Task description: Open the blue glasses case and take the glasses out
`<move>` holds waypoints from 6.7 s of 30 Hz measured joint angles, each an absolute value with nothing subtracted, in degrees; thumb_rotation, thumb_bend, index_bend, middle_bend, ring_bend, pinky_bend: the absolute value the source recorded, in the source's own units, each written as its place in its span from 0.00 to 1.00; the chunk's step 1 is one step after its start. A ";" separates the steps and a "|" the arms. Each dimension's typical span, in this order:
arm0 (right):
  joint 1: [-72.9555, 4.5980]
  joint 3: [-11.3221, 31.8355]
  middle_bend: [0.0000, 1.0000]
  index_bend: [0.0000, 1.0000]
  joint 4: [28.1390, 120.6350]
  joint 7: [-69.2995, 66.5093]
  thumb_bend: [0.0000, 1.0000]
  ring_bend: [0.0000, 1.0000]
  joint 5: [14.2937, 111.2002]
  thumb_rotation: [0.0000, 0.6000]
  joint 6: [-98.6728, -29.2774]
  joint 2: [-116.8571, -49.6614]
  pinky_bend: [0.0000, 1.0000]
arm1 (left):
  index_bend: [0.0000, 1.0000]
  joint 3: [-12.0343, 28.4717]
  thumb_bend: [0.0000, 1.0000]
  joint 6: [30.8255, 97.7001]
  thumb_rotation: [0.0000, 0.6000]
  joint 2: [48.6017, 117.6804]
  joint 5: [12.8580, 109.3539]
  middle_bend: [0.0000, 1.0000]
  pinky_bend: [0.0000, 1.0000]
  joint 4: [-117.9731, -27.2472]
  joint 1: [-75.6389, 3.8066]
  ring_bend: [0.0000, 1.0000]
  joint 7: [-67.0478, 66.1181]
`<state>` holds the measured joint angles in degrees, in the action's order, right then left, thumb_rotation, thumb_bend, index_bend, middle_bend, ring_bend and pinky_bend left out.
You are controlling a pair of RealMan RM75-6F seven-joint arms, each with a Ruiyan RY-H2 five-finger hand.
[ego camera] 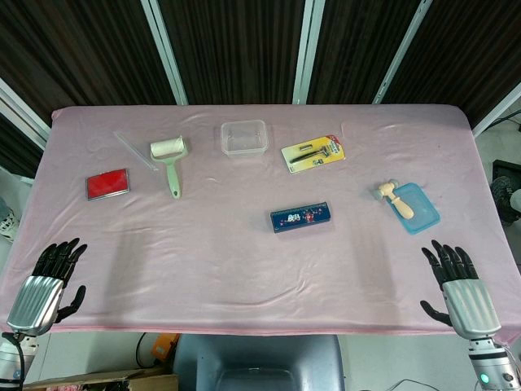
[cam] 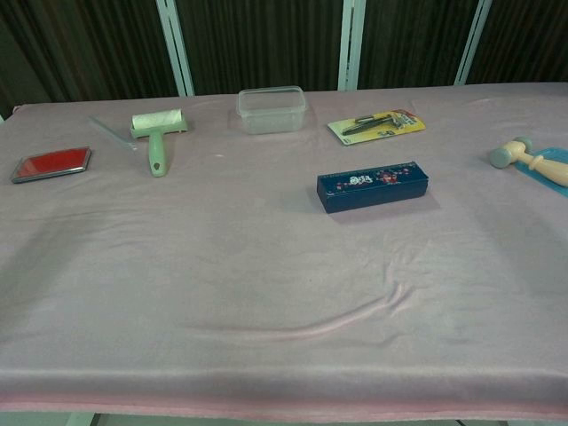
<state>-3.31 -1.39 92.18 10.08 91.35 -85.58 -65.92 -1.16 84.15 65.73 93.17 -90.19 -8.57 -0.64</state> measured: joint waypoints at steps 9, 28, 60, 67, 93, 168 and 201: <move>-7.03 0.90 0.00 0.01 89.87 8.53 0.31 0.00 91.60 1.00 -82.16 -67.44 0.00 | 0.00 -1.08 0.43 83.62 1.00 65.65 92.93 0.00 0.05 -90.20 -8.83 0.00 -0.24; -32.96 10.63 0.18 0.47 60.75 -0.02 0.39 0.10 85.01 1.00 -56.25 -86.32 0.03 | 0.00 -0.53 0.43 82.92 1.00 65.99 91.83 0.00 0.05 -90.04 -9.21 0.00 -0.64; -42.64 9.80 0.21 0.52 48.85 -0.40 0.49 0.13 80.66 1.00 -50.00 -97.59 0.04 | 0.00 -0.33 0.43 81.48 1.00 66.00 90.65 0.00 0.05 -90.60 -9.79 0.00 -1.81; -42.96 9.67 0.23 0.54 48.87 0.59 0.52 0.13 79.93 1.00 -49.90 -97.91 0.05 | 0.00 -0.38 0.43 81.43 1.00 66.04 90.69 0.00 0.05 -90.62 -9.83 0.00 -2.04; -43.96 10.62 0.25 0.58 49.89 3.02 0.61 0.16 77.18 1.00 -50.06 -97.84 0.07 | 0.00 -0.32 0.43 81.71 1.00 65.90 90.66 0.00 0.05 -90.63 -9.78 0.00 -1.60; -45.46 9.85 0.19 0.49 60.78 16.07 0.45 0.11 73.02 1.00 -49.57 -99.73 0.05 | 0.00 -0.54 0.44 80.62 1.00 65.67 90.40 0.00 0.05 -90.75 -10.31 0.00 -1.22; -36.63 -0.54 0.19 0.49 69.33 11.03 0.45 0.11 81.87 1.00 -55.54 -84.65 0.05 | 0.00 -1.85 0.44 80.60 1.00 66.52 92.17 0.00 0.05 -91.50 -10.03 0.00 -4.38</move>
<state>-36.63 -0.54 69.33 11.03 81.87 -55.54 -84.65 -1.85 80.60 66.52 92.17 -91.50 -10.03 -4.38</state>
